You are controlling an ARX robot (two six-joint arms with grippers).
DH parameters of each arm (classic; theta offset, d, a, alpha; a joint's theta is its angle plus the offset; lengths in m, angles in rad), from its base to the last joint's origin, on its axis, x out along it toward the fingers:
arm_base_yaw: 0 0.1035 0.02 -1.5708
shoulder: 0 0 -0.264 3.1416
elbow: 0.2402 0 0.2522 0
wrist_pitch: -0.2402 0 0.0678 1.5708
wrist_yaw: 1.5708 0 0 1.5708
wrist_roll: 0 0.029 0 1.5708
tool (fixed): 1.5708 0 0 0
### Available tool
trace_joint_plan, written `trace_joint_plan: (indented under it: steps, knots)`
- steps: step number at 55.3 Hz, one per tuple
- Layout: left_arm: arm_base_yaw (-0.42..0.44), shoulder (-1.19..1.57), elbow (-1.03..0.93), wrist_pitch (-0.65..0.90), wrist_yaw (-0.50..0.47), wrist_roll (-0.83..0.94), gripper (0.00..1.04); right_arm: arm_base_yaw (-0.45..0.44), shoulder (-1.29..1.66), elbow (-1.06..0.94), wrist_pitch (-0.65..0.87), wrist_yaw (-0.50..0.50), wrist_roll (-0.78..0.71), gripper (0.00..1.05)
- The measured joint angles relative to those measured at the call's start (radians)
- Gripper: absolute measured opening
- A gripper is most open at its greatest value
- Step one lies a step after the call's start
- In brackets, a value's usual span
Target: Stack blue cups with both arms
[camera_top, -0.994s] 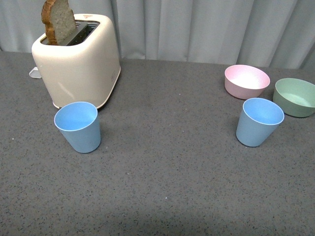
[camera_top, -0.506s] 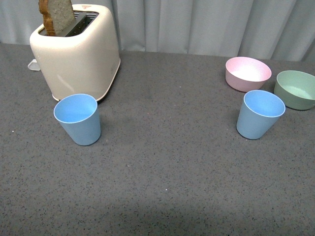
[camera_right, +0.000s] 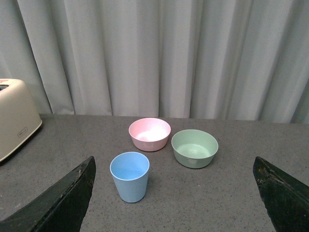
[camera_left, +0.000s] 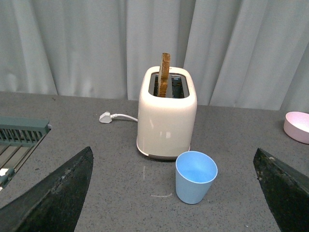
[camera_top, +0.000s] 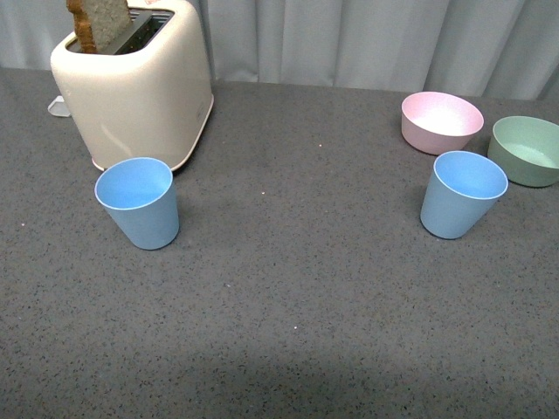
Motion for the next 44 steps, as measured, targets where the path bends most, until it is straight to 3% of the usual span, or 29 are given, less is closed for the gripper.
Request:
trace_joint_plan:
  steps: [7,10,13,18,24,29,35,44]
  knots:
    - [-0.006,0.008,0.003,-0.011,-0.022,-0.010,0.98,0.000,0.000,0.000,0.000,0.000,0.000,0.95]
    - [-0.047,0.100,0.056,-0.143,-0.172,-0.073,0.98,0.000,0.000,0.000,0.000,0.000,0.000,0.95]
    - [-0.059,0.227,0.083,-0.161,-0.243,-0.133,0.98,0.000,0.000,0.000,0.000,0.000,0.000,0.95]
    - [-0.050,0.421,0.108,-0.072,-0.224,-0.180,0.98,0.000,0.000,0.000,0.000,0.000,0.000,0.95]
    - [-0.018,0.780,0.204,0.138,-0.127,-0.211,0.98,0.000,0.000,0.000,0.000,0.000,0.000,0.95]
    - [-0.008,0.967,0.276,0.197,-0.076,-0.215,0.98,0.000,0.000,0.000,0.000,0.000,0.000,0.95]
    - [-0.009,1.156,0.360,0.193,-0.005,-0.232,0.98,0.000,0.000,0.000,0.000,0.000,0.000,0.95]
    - [-0.029,1.382,0.495,0.166,0.024,-0.258,0.98,0.000,0.000,0.000,0.000,0.000,0.000,0.95]
